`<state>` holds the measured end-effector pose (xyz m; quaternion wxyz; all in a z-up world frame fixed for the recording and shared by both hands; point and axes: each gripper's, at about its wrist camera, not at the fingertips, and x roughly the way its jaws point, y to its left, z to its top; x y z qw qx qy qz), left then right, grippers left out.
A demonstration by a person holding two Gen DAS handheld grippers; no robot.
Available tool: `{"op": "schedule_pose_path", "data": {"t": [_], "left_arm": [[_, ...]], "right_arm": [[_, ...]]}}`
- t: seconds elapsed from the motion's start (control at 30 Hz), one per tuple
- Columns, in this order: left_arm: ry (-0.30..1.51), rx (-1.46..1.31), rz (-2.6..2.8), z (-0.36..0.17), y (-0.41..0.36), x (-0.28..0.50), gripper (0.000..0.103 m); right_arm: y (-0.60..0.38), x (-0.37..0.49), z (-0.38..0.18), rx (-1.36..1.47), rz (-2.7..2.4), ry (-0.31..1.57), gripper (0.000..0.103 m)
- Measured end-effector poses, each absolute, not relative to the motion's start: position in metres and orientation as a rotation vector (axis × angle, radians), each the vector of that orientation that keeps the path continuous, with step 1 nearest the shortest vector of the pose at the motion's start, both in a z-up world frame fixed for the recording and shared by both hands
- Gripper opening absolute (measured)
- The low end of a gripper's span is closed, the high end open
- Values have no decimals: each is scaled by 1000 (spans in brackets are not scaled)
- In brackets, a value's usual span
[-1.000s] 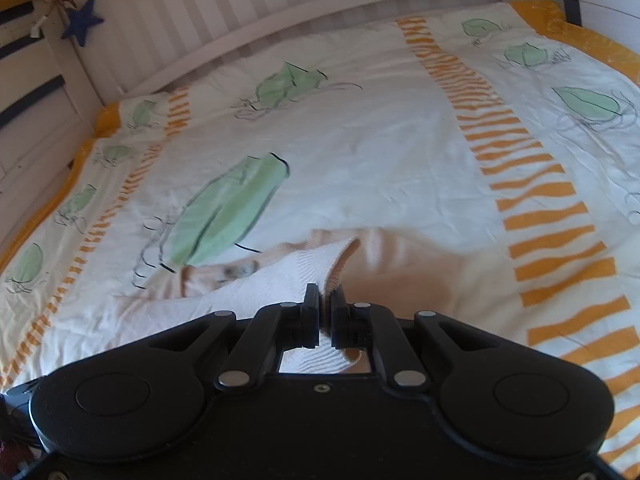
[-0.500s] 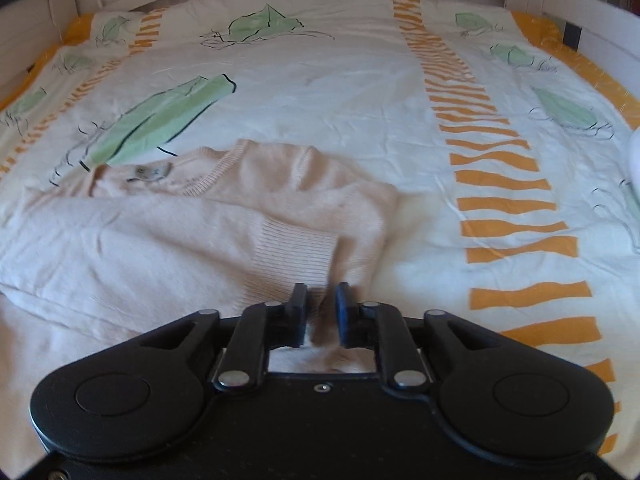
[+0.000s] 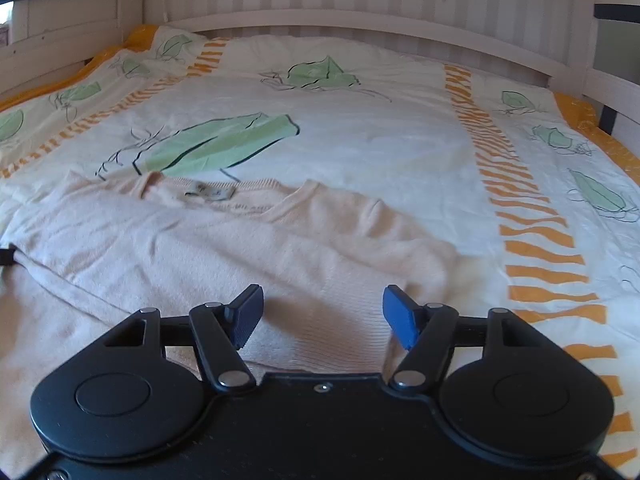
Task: Fold small clothes
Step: 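Open the right gripper to release the cuff on the body, then move the left gripper along the sweater's side edge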
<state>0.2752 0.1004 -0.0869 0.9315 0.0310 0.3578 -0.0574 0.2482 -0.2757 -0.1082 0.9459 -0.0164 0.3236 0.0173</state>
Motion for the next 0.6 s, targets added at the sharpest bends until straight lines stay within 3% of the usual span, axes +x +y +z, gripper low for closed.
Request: {"op": "schedule_pose_path", "data": {"t": [0.13, 0.37, 0.6], "left_arm": [[714, 57, -121, -90, 100, 273, 85], [678, 49, -129, -88, 101, 267, 87], [599, 63, -110, -78, 98, 256, 88]], "right_arm": [[-278, 247, -116, 1, 31, 635, 76], [-279, 248, -130, 17, 43, 635, 103], [-282, 246, -134, 43, 43, 617, 103]]}}
